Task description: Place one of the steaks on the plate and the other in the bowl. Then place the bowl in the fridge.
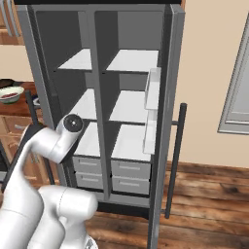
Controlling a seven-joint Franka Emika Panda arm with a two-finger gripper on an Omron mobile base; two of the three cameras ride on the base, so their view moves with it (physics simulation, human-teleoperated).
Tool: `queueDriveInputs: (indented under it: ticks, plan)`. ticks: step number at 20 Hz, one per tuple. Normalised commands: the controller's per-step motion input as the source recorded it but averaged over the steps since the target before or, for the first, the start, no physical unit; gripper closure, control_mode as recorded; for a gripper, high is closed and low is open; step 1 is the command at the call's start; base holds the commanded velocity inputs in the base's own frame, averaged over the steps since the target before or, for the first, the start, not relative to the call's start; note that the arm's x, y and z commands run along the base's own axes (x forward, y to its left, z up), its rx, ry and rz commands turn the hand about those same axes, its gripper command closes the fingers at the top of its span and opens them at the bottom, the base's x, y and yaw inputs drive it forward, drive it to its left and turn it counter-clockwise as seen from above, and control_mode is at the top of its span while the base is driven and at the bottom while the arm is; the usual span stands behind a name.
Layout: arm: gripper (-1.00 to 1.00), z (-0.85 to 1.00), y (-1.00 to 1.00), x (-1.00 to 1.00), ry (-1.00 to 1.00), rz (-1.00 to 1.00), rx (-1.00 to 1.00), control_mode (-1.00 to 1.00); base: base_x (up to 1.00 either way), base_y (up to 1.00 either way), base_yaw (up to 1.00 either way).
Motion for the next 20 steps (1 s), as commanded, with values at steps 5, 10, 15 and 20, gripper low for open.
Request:
queueDriveInputs:
  ticks: [5,10,15,20]
  plan:
    - [-1.00,-0.03,0.01,0.57,0.07,0.08,0.00,-1.00,0.00,0.00,0.00]
    - [-1.00,-0.08,0.00,0.67,0.12,0.14,0.00,-1.00,0.00,0.00,0.00]
    - [-1.00,-0.24,0.06,0.39,0.17,0.30,0.00,-1.00,0.00,0.00,0.00]
    - [-1.00,-0.17,0.29,0.22,0.08,0.34,0.00,-1.00,0.00,0.00,0.00]
